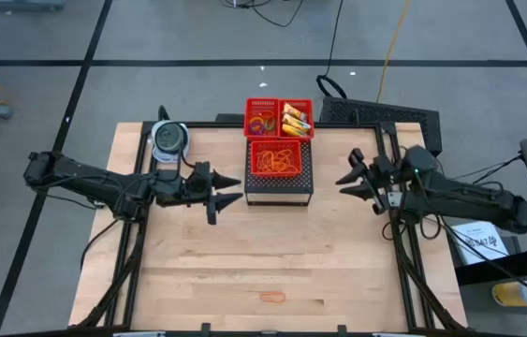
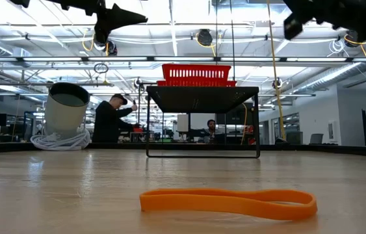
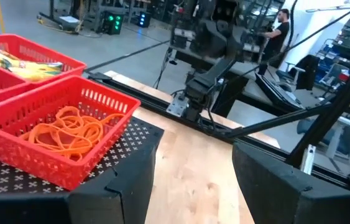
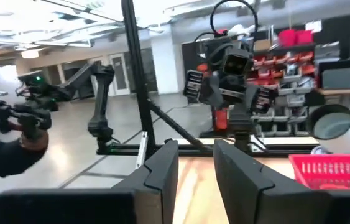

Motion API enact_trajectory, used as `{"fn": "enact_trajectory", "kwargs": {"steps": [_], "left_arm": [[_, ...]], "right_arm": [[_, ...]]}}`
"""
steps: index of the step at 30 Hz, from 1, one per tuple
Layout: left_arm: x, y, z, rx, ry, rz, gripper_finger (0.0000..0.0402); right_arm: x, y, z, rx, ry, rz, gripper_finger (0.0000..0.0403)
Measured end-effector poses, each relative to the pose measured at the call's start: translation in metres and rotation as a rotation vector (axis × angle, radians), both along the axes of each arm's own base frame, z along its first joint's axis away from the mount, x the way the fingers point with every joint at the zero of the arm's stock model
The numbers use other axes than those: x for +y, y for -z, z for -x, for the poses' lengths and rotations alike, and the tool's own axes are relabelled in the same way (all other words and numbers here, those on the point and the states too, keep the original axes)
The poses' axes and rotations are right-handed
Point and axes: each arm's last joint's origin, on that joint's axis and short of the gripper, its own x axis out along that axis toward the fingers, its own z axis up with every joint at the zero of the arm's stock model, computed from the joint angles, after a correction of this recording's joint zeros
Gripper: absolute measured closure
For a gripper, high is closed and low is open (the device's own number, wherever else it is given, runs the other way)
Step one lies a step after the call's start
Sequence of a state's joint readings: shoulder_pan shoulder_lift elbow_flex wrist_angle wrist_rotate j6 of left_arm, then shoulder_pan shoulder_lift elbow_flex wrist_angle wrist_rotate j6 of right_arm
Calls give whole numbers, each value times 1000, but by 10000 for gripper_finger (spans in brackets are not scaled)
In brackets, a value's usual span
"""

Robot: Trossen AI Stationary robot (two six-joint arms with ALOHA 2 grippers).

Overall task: Pick & Place Office Desk Supplies
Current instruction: Put the orange rubber band in the bottom red bin on the shelf

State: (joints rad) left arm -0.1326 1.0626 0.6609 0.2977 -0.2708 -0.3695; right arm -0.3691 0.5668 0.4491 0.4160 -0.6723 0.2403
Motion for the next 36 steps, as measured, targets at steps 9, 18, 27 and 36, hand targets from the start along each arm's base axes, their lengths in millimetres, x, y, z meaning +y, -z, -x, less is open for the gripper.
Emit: {"fn": "enact_trajectory", "kwargs": {"steps": [9, 18, 27, 36], "left_arm": [[1, 0, 0, -3, -20, 16, 178], [-6, 1, 0, -2, 7, 38, 179], [-52, 17, -20, -49, 176, -84, 179], [-102, 31, -62, 163, 263, -131, 179]], "right_arm": [[10, 46, 23, -49, 29, 20, 314], [14, 68, 30, -67, 48, 47, 314], [14, 90, 29, -26, 51, 72, 314], [13, 91, 29, -12, 73, 41, 314]]}}
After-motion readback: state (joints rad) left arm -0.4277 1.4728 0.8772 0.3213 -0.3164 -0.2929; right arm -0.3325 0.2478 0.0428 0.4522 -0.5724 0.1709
